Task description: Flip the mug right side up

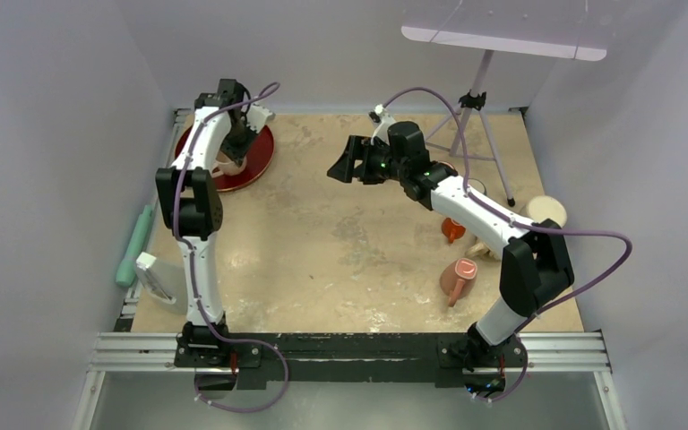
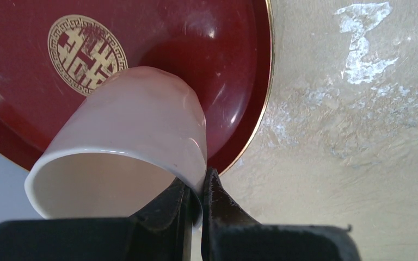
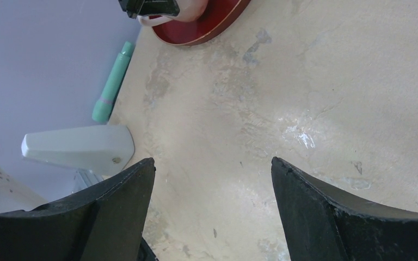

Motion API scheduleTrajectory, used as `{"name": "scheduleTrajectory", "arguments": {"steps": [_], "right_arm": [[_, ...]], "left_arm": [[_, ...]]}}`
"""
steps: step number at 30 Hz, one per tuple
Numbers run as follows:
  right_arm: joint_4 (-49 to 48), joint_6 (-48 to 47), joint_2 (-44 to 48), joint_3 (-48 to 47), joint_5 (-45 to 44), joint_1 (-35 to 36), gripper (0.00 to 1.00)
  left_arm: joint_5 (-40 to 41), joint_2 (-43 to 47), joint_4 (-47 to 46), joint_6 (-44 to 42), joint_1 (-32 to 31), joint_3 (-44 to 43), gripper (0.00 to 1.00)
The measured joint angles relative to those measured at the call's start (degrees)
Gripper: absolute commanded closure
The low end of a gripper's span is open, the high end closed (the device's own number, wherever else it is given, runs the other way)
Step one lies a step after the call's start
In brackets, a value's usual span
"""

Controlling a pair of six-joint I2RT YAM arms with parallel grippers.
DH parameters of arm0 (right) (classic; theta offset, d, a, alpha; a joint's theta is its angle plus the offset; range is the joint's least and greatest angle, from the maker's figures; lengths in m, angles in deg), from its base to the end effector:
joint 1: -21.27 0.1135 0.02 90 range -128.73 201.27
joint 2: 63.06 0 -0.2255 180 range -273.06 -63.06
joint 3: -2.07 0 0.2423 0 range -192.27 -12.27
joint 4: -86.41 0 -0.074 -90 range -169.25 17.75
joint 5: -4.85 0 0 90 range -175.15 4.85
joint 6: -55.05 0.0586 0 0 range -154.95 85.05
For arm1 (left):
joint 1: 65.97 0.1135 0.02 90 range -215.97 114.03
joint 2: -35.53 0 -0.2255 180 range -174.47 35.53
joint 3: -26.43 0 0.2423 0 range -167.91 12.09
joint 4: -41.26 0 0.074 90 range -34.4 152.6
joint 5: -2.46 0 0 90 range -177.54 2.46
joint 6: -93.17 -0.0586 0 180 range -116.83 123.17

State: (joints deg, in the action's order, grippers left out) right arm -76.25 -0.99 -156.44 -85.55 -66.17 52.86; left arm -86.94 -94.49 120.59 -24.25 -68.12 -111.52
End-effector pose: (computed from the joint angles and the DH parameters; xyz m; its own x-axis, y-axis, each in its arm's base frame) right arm 0.3251 0.2223 0.2635 -0.6963 0.1920 -0.6916 -0.4355 0.6529 0.6197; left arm 0.4470 -0.0162 0.1939 -0.8250 0.4918 -0.2786 0.4665 0.8707 0.1557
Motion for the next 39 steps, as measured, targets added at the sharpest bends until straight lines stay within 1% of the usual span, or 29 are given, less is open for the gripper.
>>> {"name": "scheduleTrajectory", "arguments": {"steps": [3, 4, 8, 11, 12, 14, 17, 20, 23, 26, 28, 29, 31, 32, 35, 36, 39], "right_arm": [[0.2, -0.5, 0.1, 0.0, -0.4, 0.0, 0.18], [0.2, -0.6, 0.2, 0.0, -0.5, 0.0, 0.18], [0.4, -0.9, 1.0, 0.0, -1.2, 0.0, 0.18], [0.4, -1.1, 1.7, 0.0, -1.5, 0.0, 0.18], [0.4, -1.1, 1.7, 0.0, -1.5, 0.0, 0.18], [0.6, -1.2, 1.7, 0.0, -1.5, 0.0, 0.18], [0.9, -1.4, 1.7, 0.0, -1.6, 0.0, 0.17], [0.9, -1.7, 1.7, 0.0, -1.6, 0.0, 0.18], [1.1, -2.2, 1.9, 0.0, -1.6, 0.0, 0.18], [1.4, -2.7, 2.0, 0.0, -1.6, 0.0, 0.18], [1.4, -2.9, 2.1, 0.0, -1.6, 0.0, 0.18], [1.4, -3.0, 2.1, 0.0, -1.6, 0.0, 0.18], [1.7, -3.2, 2.1, 0.0, -1.6, 0.0, 0.18], [1.9, -3.2, 2.1, 0.0, -1.7, 0.0, 0.18], [2.5, -3.5, 2.3, 0.0, -2.8, 0.0, 0.18], [2.7, -3.6, 2.5, 0.1, -3.1, 0.0, 0.18], [3.0, -4.0, 3.2, 0.2, -3.9, 0.0, 0.18]], "left_arm": [[-0.9, -1.4, 0.4, -2.2, -0.1, -2.0, 1.00], [-1.3, -1.5, 0.5, -2.5, -0.1, -2.0, 0.98], [-3.6, -1.9, 1.7, -4.4, -0.1, -2.0, 0.83], [-4.0, -2.3, 1.7, -5.4, -0.2, -1.9, 0.67], [-4.0, -2.3, 1.5, -5.6, -0.2, -1.9, 0.60], [-4.0, -2.3, 0.3, -6.2, -0.2, -1.9, 0.50], [-3.9, -2.3, -1.0, -6.2, -0.2, -1.9, 0.39], [-3.9, -1.6, -1.7, -6.1, -0.2, -1.9, 0.35], [-4.5, 0.5, -2.1, -4.7, -0.2, -1.9, 0.34], [-5.3, 7.0, -3.3, -3.7, -1.2, 1.8, 0.36], [-5.2, 13.1, -4.7, -3.7, -3.0, 6.8, 0.44], [-5.0, 17.0, -5.8, -3.8, -4.5, 10.4, 0.53], [-4.8, 23.3, -6.7, -4.2, -8.0, 16.0, 0.76], [-4.9, 25.3, -6.7, -4.7, -9.6, 17.8, 0.84], [-2.8, 26.3, -7.4, -5.5, -11.8, 20.9, 0.97], [-1.5, 25.6, -7.8, -5.7, -11.7, 21.9, 1.00], [3.5, 21.3, -9.9, -6.7, -9.9, 25.9, 1.00]]}}
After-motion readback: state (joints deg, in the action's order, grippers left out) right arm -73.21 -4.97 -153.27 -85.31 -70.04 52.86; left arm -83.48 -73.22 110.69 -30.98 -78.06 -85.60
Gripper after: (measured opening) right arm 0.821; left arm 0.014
